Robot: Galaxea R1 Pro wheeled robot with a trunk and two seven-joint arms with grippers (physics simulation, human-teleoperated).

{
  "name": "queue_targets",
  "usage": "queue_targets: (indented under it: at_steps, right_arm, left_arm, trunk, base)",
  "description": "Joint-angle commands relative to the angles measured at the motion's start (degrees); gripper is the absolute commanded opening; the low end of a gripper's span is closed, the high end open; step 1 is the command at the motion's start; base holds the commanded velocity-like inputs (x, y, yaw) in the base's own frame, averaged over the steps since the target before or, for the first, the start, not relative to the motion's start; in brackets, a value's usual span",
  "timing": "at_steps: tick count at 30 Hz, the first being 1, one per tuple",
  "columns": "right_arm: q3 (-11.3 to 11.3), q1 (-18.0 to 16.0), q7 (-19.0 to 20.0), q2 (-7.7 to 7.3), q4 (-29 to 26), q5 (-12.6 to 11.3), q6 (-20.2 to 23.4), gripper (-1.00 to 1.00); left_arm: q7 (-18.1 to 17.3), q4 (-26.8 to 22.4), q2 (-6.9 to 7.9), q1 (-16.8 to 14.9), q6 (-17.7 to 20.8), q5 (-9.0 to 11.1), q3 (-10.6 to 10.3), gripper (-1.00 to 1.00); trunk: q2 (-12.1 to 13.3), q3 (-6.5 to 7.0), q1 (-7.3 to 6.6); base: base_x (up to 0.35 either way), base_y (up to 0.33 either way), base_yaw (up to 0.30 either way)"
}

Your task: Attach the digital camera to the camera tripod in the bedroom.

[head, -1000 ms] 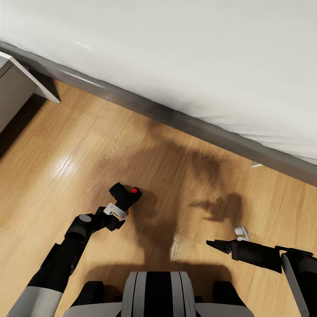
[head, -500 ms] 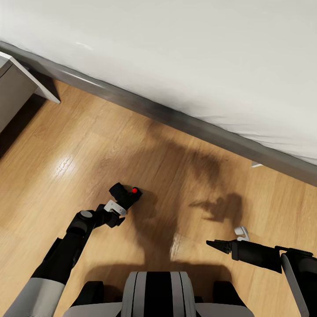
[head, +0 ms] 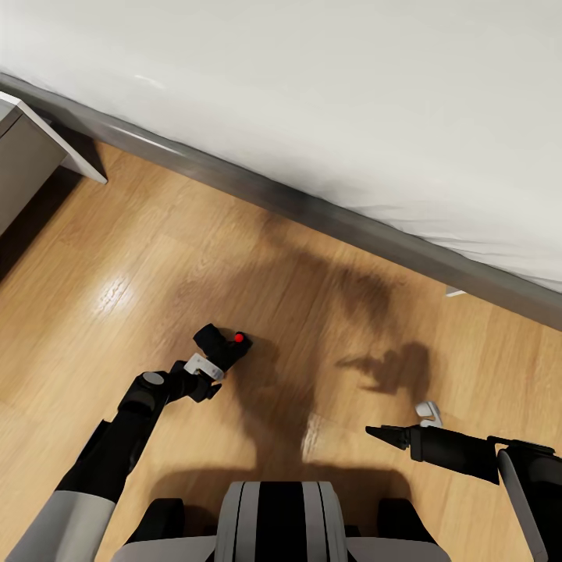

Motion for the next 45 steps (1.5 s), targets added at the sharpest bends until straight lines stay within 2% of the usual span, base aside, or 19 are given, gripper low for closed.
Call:
queue_targets:
  at_steps: [1,9,15,24,29,34,35,45]
  right_arm:
    - [-0.02,-0.02,-0.02,0.0,-0.01,-0.21,0.35,1.0]
    - [-0.09,-0.02,-0.13,0.01,-0.01,-0.21,0.36,1.0]
    - [-0.06,-0.02,-0.16,0.01,-0.01,-0.21,0.36,1.0]
    - [-0.1,-0.02,-0.17,0.01,0.03,-0.21,0.36,1.0]
    - [-0.1,-0.02,-0.17,0.01,0.05,-0.21,0.35,1.0]
    - [-0.1,-0.02,-0.26,0.01,0.07,-0.21,0.3,1.0]
    - [-0.1,-0.02,-0.31,0.01,0.07,-0.21,0.3,1.0]
    - [-0.08,-0.02,-1.09,0.02,0.08,-0.21,0.35,1.0]
  left_arm:
    - [-0.45,-0.06,0.01,-0.04,0.12,-0.64,-0.06,1.0]
    - [-0.51,0.11,-1.11,-1.61,0.12,-0.81,-0.06,1.0]
    - [-0.47,0.38,-2.48,-2.28,0.2,-1.18,-0.06,1.0]
    - [-0.47,0.86,-3.91,-3.6,0.71,-4.91,-0.06,1.0]
    - [-0.52,1.05,-5.05,-4.0,0.87,-5.66,-0.08,1.0]
    - [-0.55,1.76,-5.39,-4.07,0.9,-5.81,-0.07,1.0]
    - [-0.55,1.91,-5.43,-4.08,0.9,-5.83,-0.07,-1.0]
    - [-0.71,2.59,-5.5,-4.1,0.91,-5.72,-0.08,-1.0]
  trunk:
    - [-0.01,-0.03,-0.01]
    - [-0.01,-0.03,-0.01]
    - [-0.01,-0.03,-0.01]
    - [-0.01,-0.03,-0.01]
    - [-0.01,-0.03,-0.01]
    - [-0.01,-0.03,-0.01]
    - [-0.01,-0.03,-0.01]
    - [-0.01,-0.03,-0.01]
  base:
    - [0.0,0.0,0.0]
    - [0.0,0.0,0.0]
    - [0.0,0.0,0.0]
    - [0.0,0.0,0.0]
    - [0.0,0.0,0.0]
    - [0.0,0.0,0.0]
    - [0.0,0.0,0.0]
    - [0.0,0.0,0.0]
